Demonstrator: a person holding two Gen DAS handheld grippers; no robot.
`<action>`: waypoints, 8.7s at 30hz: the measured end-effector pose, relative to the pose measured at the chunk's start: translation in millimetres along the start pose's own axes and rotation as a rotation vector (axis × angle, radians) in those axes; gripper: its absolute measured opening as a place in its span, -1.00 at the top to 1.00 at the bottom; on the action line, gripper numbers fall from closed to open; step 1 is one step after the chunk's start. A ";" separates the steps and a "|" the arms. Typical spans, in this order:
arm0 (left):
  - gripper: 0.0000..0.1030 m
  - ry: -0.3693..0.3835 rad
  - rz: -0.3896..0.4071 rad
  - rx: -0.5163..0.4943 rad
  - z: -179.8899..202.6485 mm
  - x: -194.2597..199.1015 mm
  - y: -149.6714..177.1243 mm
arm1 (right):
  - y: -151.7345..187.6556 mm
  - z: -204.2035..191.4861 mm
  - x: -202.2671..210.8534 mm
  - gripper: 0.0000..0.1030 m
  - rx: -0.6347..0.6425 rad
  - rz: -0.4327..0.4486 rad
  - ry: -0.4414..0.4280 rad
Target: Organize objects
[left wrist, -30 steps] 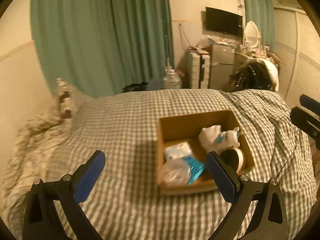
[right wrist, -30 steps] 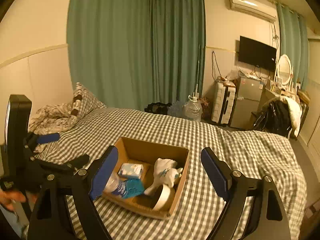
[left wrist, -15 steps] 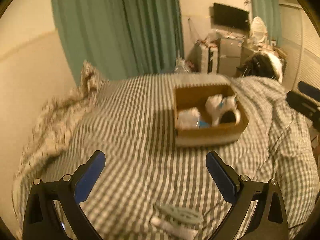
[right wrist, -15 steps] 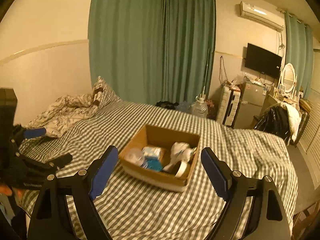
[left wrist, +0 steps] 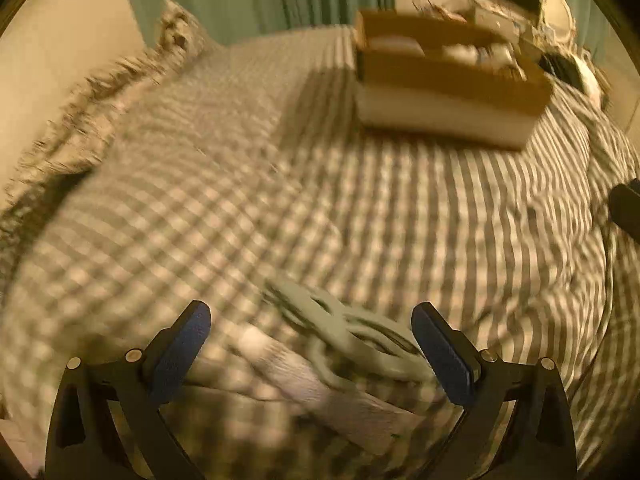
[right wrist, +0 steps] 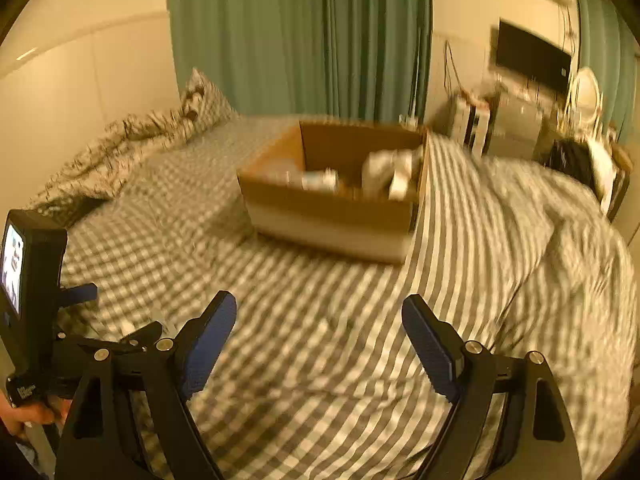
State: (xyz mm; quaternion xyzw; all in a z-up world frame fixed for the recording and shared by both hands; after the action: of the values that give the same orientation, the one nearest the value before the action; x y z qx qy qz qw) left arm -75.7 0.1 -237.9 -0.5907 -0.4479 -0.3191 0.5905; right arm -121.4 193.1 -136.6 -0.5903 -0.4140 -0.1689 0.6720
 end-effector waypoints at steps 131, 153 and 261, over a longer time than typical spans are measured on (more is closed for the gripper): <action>-0.62 0.286 0.301 -0.223 98.6 7.3 -286.4 | -232.0 65.3 -90.2 0.63 0.040 0.136 -0.059; -1.00 0.255 0.429 -0.161 60.2 106.8 -285.7 | -231.9 79.1 19.6 -0.39 -0.056 0.231 0.025; -1.00 0.161 0.560 -0.037 37.1 135.3 -165.0 | -122.1 93.2 66.7 -0.99 -0.109 0.328 0.200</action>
State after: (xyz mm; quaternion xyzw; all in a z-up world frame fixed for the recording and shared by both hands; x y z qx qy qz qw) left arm -177.4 40.9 -51.1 -0.6748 -0.2130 -0.1977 0.6783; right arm -202.1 267.6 -10.0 -0.6656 -0.2337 -0.1372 0.6953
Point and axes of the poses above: each gripper's, at about its wrist camera, not at the fingertips, and x roughly against the way its jaws point, z to its right, y to its underside, the point moved 9 cm from there along -x, roughly the way its jaws point, and after that the axes turned 6 degrees about -z, right-handed, at the moved point
